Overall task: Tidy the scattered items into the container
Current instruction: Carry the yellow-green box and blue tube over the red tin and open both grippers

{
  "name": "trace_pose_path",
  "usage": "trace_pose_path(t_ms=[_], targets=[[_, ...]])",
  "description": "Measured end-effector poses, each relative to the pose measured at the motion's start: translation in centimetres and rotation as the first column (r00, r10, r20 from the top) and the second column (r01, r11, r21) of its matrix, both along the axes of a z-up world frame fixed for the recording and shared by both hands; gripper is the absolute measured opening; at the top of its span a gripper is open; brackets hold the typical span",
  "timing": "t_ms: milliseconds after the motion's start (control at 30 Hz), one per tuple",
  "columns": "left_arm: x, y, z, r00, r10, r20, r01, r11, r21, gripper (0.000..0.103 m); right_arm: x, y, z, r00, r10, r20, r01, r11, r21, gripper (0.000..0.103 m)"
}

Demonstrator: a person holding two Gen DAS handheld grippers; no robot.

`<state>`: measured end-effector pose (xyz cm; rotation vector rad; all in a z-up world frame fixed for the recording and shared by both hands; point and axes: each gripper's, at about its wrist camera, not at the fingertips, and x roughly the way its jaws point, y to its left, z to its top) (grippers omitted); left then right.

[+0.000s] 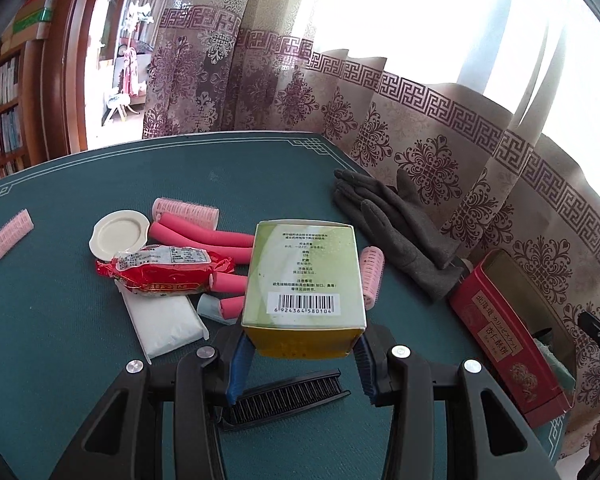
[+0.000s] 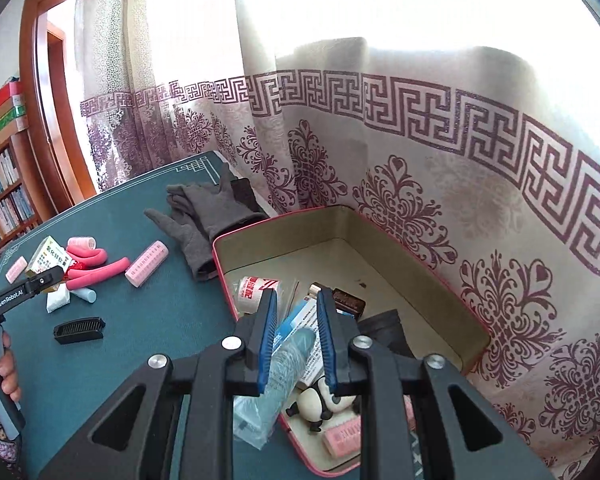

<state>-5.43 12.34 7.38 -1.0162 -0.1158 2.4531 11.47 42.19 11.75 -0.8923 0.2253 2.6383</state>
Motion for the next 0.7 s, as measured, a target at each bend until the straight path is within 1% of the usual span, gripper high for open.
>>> trace_pose_path(t_ms=[67, 167, 267, 333, 367, 400, 433, 467, 533, 600, 700], targets=[[0.2, 0.3, -0.2, 1.0, -0.01, 0.002, 0.01, 1.0, -0.008, 0.045, 0.2, 0.7, 0.2, 1.0, -0.017, -0.006, 0.018, 1.0, 0.004, 0.023], [0.5, 0.7, -0.4, 1.0, -0.023, 0.004, 0.023, 1.0, -0.016, 0.045, 0.2, 1.3, -0.2, 1.0, -0.028, 0.007, 0.028, 0.999, -0.018, 0.023], [0.6, 1.1, -0.5, 1.0, -0.03, 0.004, 0.03, 0.999, -0.022, 0.045, 0.1, 1.4, -0.8, 0.999, -0.002, 0.035, 0.004, 0.999, -0.053, 0.023], [0.7, 1.2, -0.5, 0.999, -0.034, 0.005, 0.034, 0.999, -0.024, 0.045, 0.1, 1.1, -1.4, 0.998, 0.009, 0.057, -0.006, 0.999, -0.054, 0.023], [0.8, 1.3, -0.5, 0.999, -0.036, 0.005, 0.036, 0.999, -0.025, 0.045, 0.2, 1.1, -1.5, 0.998, 0.006, 0.062, -0.003, 0.999, -0.049, 0.025], [0.8, 1.4, -0.5, 0.999, -0.038, 0.004, 0.038, 0.999, -0.026, 0.045, 0.2, 1.2, -1.7, 0.998, 0.002, 0.065, 0.001, 0.999, -0.052, 0.029], [0.9, 1.4, -0.5, 0.999, -0.038, 0.003, 0.038, 0.999, -0.027, 0.045, 0.4, 1.4, -1.8, 0.998, -0.006, 0.064, 0.01, 0.998, -0.063, 0.041], [0.9, 1.5, -0.4, 0.999, -0.039, 0.002, 0.039, 0.999, -0.027, 0.045, 0.5, 1.8, -1.9, 0.998, -0.015, 0.059, 0.02, 0.996, -0.082, 0.057], [1.1, 1.6, -0.3, 0.999, -0.04, -0.001, 0.04, 0.999, -0.029, 0.045, 1.0, 2.7, -1.9, 0.999, -0.043, 0.034, 0.047, 0.991, -0.125, 0.075], [1.4, 2.0, -0.1, 0.999, -0.041, -0.003, 0.041, 0.999, -0.032, 0.045, 1.5, 3.3, -1.7, 0.998, -0.07, 0.003, 0.07, 0.987, -0.145, 0.077], [2.1, 3.2, -0.2, 0.998, -0.063, 0.001, 0.063, 0.997, -0.047, 0.045, 2.0, 3.9, -1.5, 0.996, -0.086, -0.015, 0.083, 0.985, -0.149, 0.078]])
